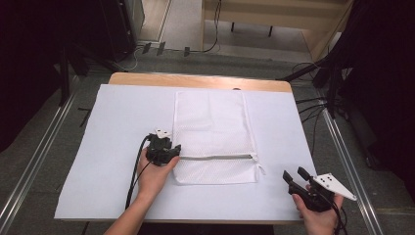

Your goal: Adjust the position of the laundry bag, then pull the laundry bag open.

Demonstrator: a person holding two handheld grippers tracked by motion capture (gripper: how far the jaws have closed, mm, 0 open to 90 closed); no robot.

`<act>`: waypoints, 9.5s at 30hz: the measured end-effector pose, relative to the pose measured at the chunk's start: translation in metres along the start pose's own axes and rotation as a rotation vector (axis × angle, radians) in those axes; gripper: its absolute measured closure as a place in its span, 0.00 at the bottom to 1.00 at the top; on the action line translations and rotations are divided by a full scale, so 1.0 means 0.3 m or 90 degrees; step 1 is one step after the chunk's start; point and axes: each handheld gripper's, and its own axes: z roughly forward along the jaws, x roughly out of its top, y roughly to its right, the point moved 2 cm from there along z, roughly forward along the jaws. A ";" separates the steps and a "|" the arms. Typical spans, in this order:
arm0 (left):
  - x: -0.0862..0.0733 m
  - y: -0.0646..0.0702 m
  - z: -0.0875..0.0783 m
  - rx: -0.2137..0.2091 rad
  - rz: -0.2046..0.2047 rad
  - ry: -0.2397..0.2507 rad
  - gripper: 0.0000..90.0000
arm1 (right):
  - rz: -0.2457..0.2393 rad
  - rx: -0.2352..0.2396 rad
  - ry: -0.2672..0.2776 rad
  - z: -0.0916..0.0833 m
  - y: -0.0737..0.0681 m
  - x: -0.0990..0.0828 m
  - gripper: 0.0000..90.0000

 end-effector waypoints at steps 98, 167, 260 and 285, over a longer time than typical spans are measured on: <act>-0.079 0.308 -0.114 -0.294 0.021 0.029 0.60 | -0.164 0.112 -0.033 0.167 -0.561 -0.035 1.00; -0.083 0.196 -0.069 -0.456 -0.173 -0.073 0.68 | -0.223 0.162 -0.012 0.147 -0.612 -0.053 1.00; -0.106 0.250 -0.013 -0.435 -0.192 -0.105 0.65 | -0.215 0.132 -0.112 0.167 -0.579 -0.091 1.00; -0.113 0.256 -0.005 -0.459 -0.203 -0.095 0.63 | -0.149 0.104 -0.152 0.221 -0.560 -0.079 0.72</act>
